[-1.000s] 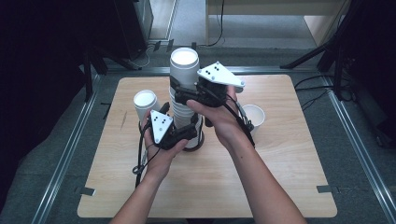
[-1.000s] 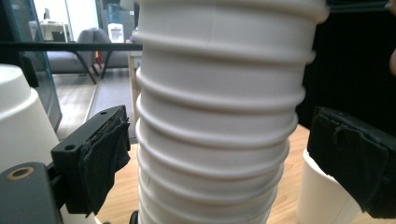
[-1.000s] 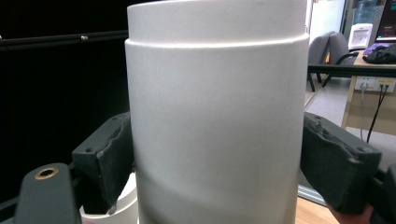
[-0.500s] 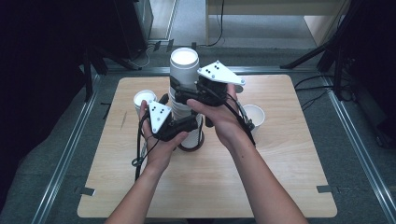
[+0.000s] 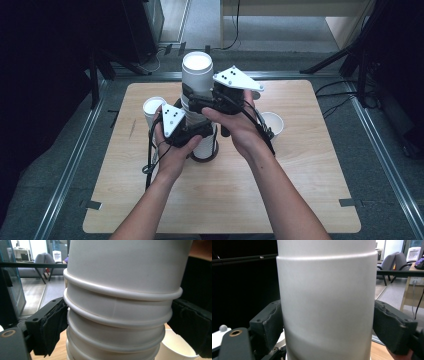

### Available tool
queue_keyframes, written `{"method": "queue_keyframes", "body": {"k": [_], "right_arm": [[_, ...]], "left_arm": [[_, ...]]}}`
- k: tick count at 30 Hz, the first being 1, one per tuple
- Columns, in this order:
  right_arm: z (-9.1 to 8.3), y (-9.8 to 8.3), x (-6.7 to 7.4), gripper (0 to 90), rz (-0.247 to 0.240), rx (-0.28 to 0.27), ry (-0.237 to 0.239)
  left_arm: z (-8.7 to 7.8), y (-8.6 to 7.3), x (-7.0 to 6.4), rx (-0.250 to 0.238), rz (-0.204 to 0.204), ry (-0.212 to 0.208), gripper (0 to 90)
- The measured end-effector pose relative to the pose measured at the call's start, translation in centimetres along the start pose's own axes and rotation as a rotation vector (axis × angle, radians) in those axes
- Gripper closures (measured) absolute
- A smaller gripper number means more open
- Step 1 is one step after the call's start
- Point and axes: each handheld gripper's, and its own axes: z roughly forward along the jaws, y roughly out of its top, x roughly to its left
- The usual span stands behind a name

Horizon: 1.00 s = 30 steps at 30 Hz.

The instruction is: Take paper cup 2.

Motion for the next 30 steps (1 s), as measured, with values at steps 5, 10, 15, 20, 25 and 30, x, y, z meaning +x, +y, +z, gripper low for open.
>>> {"method": "queue_keyframes", "body": {"k": [5, 10, 15, 20, 25, 30], "right_arm": [[0.2, -0.9, -0.2, 12.6, -0.015, 0.012, 0.006], [0.8, -1.5, -0.3, 10.5, -0.006, 0.046, 0.015], [0.8, -1.5, -0.3, 11.8, -0.005, 0.042, 0.011], [0.8, -1.3, -0.2, 13.0, -0.021, 0.033, 0.002], [0.8, -1.0, 0.0, 13.7, -0.033, 0.027, -0.01], [0.7, -0.4, 0.1, 15.8, 0.0, -0.003, -0.012]], "left_arm": [[-0.1, 0.0, 0.1, 0.002, 0.005, -0.003, 6.0], [-0.1, 0.0, 0.1, 0.003, 0.005, -0.007, 6.2], [-0.1, 0.0, 0.1, 0.002, 0.006, -0.005, 6.4], [-0.1, 0.0, 0.1, 0.004, 0.007, -0.004, 6.6], [-0.1, 0.0, 0.1, 0.003, 0.009, -0.004, 6.7], [-0.2, 0.0, 0.1, 0.008, 0.016, -0.005, 6.7]]}}
